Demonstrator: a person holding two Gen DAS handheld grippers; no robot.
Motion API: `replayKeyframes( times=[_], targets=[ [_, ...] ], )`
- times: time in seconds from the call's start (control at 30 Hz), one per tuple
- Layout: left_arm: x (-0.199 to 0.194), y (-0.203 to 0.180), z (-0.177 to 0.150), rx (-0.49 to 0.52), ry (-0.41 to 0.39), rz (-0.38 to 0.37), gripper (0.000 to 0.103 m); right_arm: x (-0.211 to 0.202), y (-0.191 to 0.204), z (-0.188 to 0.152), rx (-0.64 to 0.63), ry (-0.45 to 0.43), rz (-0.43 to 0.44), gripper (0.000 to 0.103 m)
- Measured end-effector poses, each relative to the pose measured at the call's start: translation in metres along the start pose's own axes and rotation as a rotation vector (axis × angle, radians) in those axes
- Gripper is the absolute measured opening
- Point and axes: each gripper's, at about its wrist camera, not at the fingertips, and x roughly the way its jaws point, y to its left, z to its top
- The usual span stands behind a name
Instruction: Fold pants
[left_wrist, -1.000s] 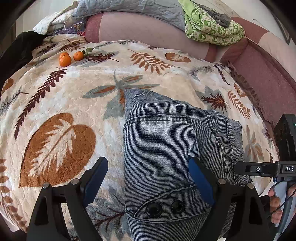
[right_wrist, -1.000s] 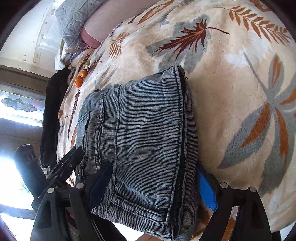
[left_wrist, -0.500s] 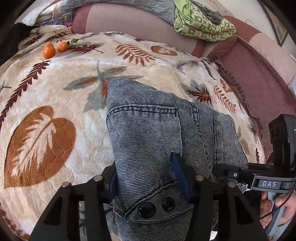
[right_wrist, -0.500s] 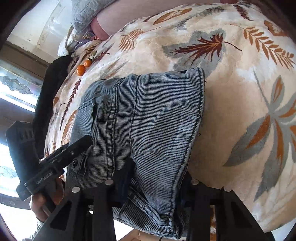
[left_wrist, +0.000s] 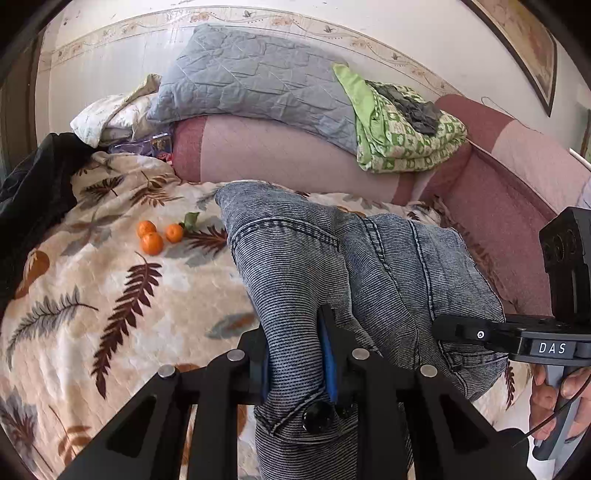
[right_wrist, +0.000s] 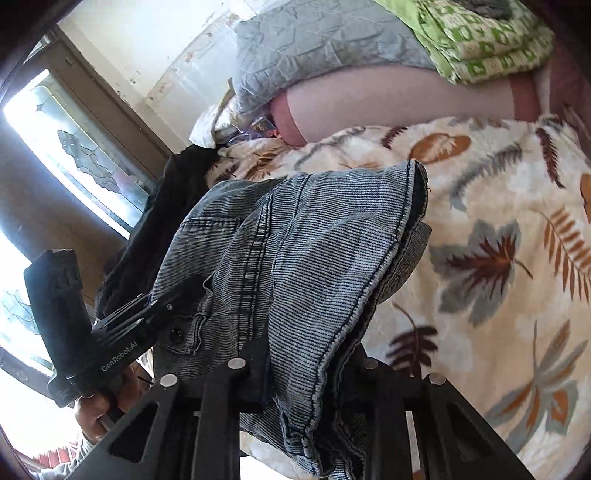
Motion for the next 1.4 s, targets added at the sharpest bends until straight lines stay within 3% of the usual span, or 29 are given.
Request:
replayKeyframes(
  times=[0.17, 0.37, 0.43, 0.47, 0.5, 0.53, 0.6, 0.7, 0.77, 0.83, 0.9, 0.93, 1.0, 1.07, 1.2, 1.3, 1.4],
  targets=[
    [0.027, 0.027, 0.013, -0.014, 0.018, 0.063, 0.023, 0.047, 0.003, 0.028, -0.006, 0.029, 0.026, 0.027],
    [0.086, 0.057, -0.024, -0.038, 0.121, 0.102, 0.025, 0.118, -0.023, 0.013, 0.067, 0.126, 0.036, 0.027],
    [0.110, 0.065, -0.041, -0.049, 0.194, 0.133, 0.042, 0.146, -0.035, -0.002, 0.091, 0.190, -0.008, 0.034],
    [0.116, 0.068, -0.047, -0.057, 0.207, 0.167, 0.060, 0.159, -0.040, -0.009, 0.104, 0.226, -0.048, 0.037],
    [0.115, 0.071, -0.050, -0.070, 0.196, 0.188, 0.067, 0.162, -0.044, -0.013, 0.114, 0.222, -0.070, 0.052],
    [0.108, 0.072, -0.048, -0.086, 0.192, 0.181, 0.068, 0.156, -0.044, -0.015, 0.118, 0.197, -0.074, 0.055],
    [0.084, 0.072, -0.044, -0.116, 0.166, 0.146, 0.071, 0.139, -0.037, -0.018, 0.091, 0.186, -0.122, 0.071],
    [0.039, 0.058, -0.049, -0.116, 0.049, 0.176, 0.086, 0.101, -0.018, -0.028, -0.009, 0.092, -0.224, 0.072],
    [0.025, 0.045, -0.061, -0.076, 0.014, 0.172, 0.089, 0.083, -0.007, -0.042, -0.056, 0.035, -0.254, 0.077],
    [0.035, 0.032, -0.077, -0.025, 0.067, 0.209, 0.090, 0.084, -0.005, -0.057, -0.092, 0.018, -0.301, 0.088],
    [0.069, 0.027, -0.098, 0.022, 0.226, 0.244, 0.091, 0.116, -0.010, -0.069, -0.123, 0.125, -0.369, 0.090],
    [0.079, 0.029, -0.106, 0.012, 0.263, 0.257, 0.091, 0.127, -0.018, -0.072, -0.116, 0.190, -0.390, 0.090],
    [0.058, 0.036, -0.109, -0.076, 0.175, 0.232, 0.091, 0.111, -0.025, -0.071, -0.036, 0.151, -0.353, 0.090],
    [0.036, 0.033, -0.106, -0.092, 0.150, 0.226, 0.091, 0.079, -0.016, -0.069, -0.042, 0.071, -0.333, 0.090],
    [-0.010, 0.011, -0.109, -0.026, 0.028, 0.278, 0.091, 0.021, 0.010, -0.087, -0.152, -0.099, -0.364, 0.094],
    [-0.028, -0.004, -0.117, 0.001, -0.006, 0.295, 0.091, 0.003, 0.018, -0.115, -0.214, -0.145, -0.365, 0.102],
    [-0.038, -0.013, -0.127, 0.025, -0.015, 0.304, 0.091, -0.002, 0.025, -0.141, -0.270, -0.181, -0.376, 0.103]
  ],
)
